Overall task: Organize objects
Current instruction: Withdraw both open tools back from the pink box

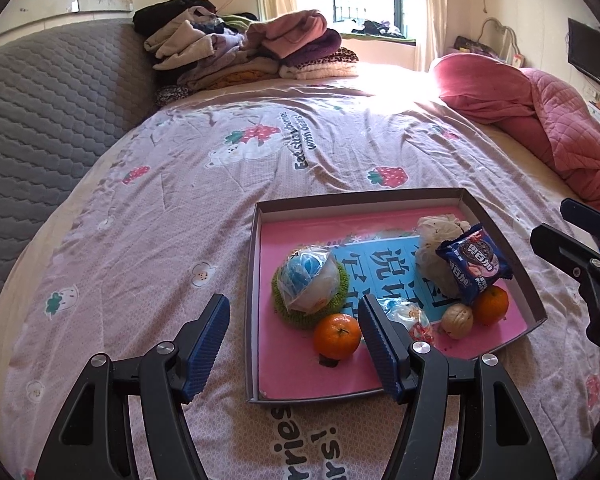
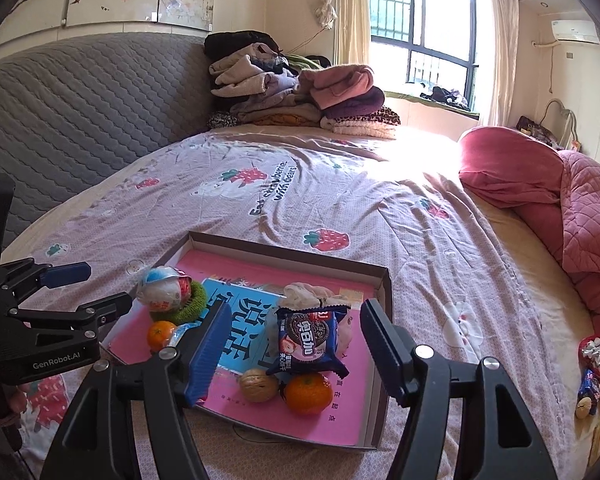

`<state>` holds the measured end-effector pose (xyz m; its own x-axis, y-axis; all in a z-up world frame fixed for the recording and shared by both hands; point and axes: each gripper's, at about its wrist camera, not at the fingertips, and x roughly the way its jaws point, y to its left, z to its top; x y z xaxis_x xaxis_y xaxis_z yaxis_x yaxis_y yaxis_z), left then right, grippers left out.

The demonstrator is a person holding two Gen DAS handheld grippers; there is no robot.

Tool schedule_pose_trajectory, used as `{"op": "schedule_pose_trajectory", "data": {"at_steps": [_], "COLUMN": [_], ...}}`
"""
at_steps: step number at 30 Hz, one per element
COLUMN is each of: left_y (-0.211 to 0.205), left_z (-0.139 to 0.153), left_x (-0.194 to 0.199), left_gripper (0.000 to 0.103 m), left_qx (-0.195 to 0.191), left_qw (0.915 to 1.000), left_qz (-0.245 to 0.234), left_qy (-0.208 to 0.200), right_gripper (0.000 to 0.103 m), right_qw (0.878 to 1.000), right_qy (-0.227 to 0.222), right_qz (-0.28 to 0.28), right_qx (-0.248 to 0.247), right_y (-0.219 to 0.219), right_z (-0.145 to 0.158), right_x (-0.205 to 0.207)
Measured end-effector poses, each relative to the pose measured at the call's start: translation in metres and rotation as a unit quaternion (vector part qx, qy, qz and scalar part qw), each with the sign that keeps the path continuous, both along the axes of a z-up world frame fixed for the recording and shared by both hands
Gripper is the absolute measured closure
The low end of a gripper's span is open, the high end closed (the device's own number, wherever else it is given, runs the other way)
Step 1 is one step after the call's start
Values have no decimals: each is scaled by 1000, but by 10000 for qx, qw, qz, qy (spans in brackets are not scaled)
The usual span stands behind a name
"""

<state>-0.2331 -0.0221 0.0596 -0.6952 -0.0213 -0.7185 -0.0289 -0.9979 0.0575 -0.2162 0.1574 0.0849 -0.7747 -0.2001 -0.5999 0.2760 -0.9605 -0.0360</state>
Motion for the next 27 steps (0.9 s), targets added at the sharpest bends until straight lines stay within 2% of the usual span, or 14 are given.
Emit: {"op": "schedule_pose_trajectory", "data": {"at_steps": [4, 8, 14, 27], "left_y": [-4, -4, -5, -10], "left_z": [12, 20, 28, 39], "left_x": [12, 28, 43, 77], "left_gripper": [35, 35, 35, 35], "left_qx": [48, -83, 56, 166], "left_qw": [9999, 9995, 9994, 9985], "left_qz": [76, 162, 144, 204], "left_qy": [106, 270, 315, 475], "right_gripper": [37, 37, 37, 36], "right_qw": [9999, 9996, 9988, 9979], "right_qy": [146, 248, 432, 555], "right_qz": [-7, 0, -20, 22], "right_qx": [-33, -127, -235, -340], "right_y": [0, 0, 3, 2], "right_z": [10, 19, 32, 39], "right_x": [12, 22, 40, 71]}}
